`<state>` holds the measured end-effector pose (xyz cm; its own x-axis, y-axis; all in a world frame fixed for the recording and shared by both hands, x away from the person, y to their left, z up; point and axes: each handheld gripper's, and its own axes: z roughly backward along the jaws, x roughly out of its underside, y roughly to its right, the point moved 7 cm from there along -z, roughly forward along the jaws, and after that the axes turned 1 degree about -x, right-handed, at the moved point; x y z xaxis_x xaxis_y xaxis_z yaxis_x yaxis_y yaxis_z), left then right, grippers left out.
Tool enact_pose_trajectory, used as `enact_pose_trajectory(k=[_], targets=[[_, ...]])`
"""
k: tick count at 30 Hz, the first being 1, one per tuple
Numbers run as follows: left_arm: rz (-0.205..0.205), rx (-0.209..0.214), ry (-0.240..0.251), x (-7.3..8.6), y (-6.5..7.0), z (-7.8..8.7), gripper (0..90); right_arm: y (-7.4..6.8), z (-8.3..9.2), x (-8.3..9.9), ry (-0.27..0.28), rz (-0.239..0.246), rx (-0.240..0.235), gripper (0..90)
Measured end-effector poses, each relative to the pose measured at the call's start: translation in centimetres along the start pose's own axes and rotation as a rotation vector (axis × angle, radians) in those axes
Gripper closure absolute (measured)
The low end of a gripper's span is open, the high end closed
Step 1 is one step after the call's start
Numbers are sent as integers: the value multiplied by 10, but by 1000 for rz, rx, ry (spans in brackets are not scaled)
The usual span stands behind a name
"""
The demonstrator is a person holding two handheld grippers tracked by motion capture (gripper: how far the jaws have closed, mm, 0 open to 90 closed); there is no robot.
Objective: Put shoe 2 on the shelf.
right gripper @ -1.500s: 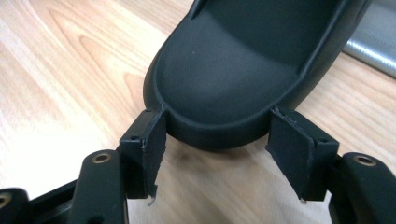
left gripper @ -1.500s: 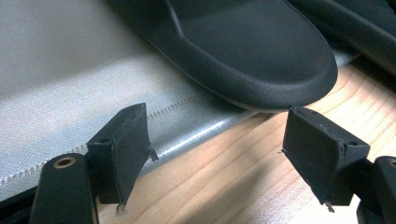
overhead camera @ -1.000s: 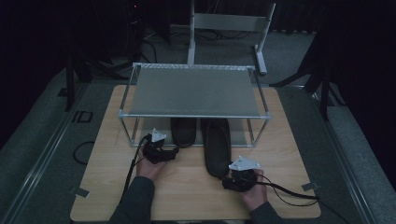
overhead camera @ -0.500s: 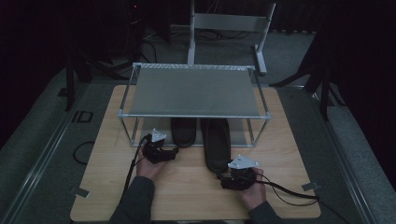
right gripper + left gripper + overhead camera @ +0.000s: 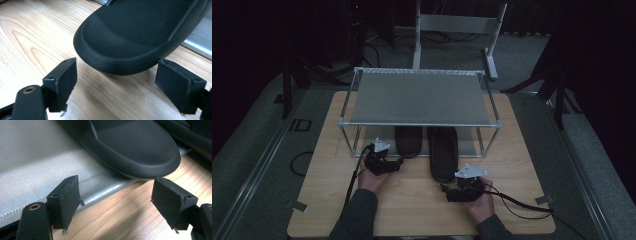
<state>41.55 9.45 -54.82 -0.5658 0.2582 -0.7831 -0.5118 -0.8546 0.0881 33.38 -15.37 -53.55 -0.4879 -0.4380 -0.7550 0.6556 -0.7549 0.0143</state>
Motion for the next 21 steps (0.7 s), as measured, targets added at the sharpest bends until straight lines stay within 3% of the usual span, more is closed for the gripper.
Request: enact_pose_trajectory(k=[6,14,18,21], targets=[[1,0,1,0,0,0,236,3,-4,-5,6,-31,-5,169],[0,0,1,0,0,0,236,9,-4,2,-33,-41,26,234],[0,0,1,0,0,0,236,6,1,0,-8,-52,-6,236],[0,0,1,0,0,0,236,7,4,-8,28,-47,-4,236]])
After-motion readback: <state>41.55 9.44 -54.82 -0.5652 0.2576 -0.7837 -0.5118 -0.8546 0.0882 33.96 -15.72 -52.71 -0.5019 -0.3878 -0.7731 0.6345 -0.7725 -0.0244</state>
